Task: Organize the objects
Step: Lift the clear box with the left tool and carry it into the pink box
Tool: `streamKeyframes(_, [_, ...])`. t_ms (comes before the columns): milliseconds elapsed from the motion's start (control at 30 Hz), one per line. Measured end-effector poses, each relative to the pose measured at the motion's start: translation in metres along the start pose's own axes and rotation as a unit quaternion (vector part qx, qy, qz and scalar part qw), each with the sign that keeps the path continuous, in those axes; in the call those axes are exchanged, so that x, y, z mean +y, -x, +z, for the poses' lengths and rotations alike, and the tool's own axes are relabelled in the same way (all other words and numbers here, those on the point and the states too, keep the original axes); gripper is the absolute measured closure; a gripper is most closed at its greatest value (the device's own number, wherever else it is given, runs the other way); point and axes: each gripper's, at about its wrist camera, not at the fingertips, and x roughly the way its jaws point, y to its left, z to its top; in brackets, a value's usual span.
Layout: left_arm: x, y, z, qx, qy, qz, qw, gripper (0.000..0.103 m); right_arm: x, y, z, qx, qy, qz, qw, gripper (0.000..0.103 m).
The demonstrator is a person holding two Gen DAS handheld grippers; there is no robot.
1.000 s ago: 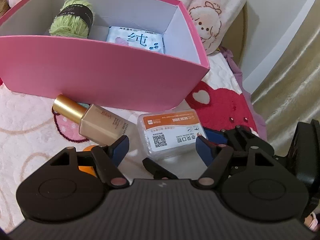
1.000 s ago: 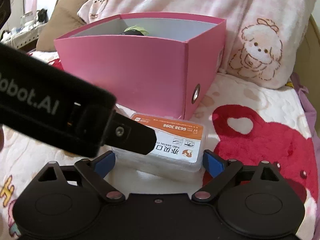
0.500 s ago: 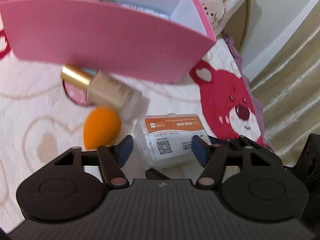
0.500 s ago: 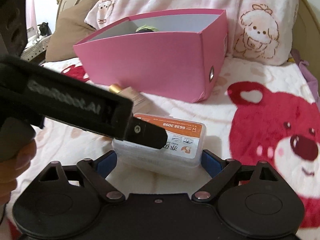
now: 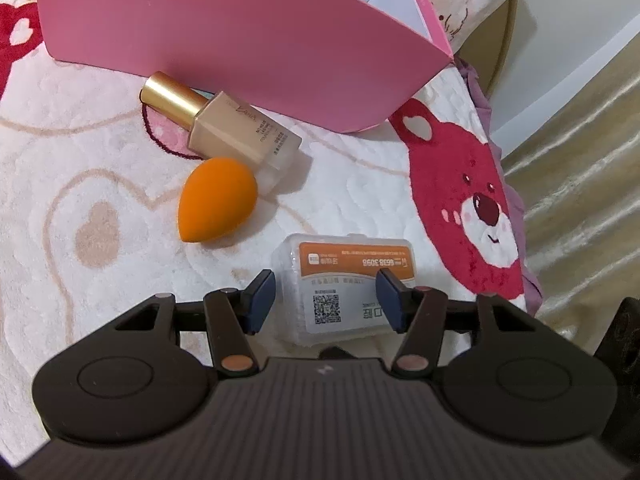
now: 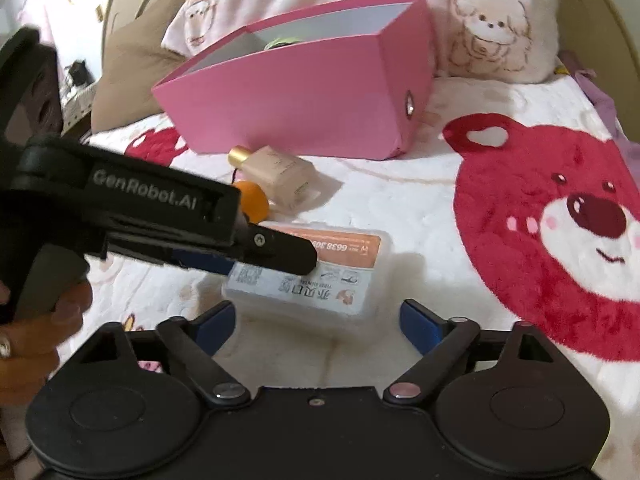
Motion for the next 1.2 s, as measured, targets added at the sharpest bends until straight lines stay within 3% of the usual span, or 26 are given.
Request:
streamKeyframes(233, [-0.011, 0.020, -0.004, -0.007, -0.036, 0.007, 0.9993, 0.050, 0.026, 0.008, 0.004, 0.011, 0.018, -0.044, 0.999, 0.022])
streamKeyframes(433, [-0.013, 0.052, 0.000, 0.030, -0.051, 0.006, 0.9982, 0.050, 0.051, 0.028, 0.007, 0.024, 0.027, -0.040, 0.999, 0.020])
streamKeyframes(567, [-0.019, 0.076, 0.002, 0.032, -0.069, 0.010, 0.9971, 0.050, 0.068, 0.041, 0.015, 0.027, 0.032, -0.038, 0.998, 0.018])
streamKeyframes(933, [-0.034, 0.135, 0.019, 0.011, -0.101, 0.022, 0.9946, 0.051, 0.105, 0.070, 0.044, 0.018, 0.060, -0.049, 0.997, 0.018])
streamKeyframes(1200, [-0.043, 0.173, 0.056, -0.011, -0.111, 0.009, 0.9937, 0.050, 0.120, 0.092, 0.089, -0.001, 0.075, -0.046, 0.996, 0.019])
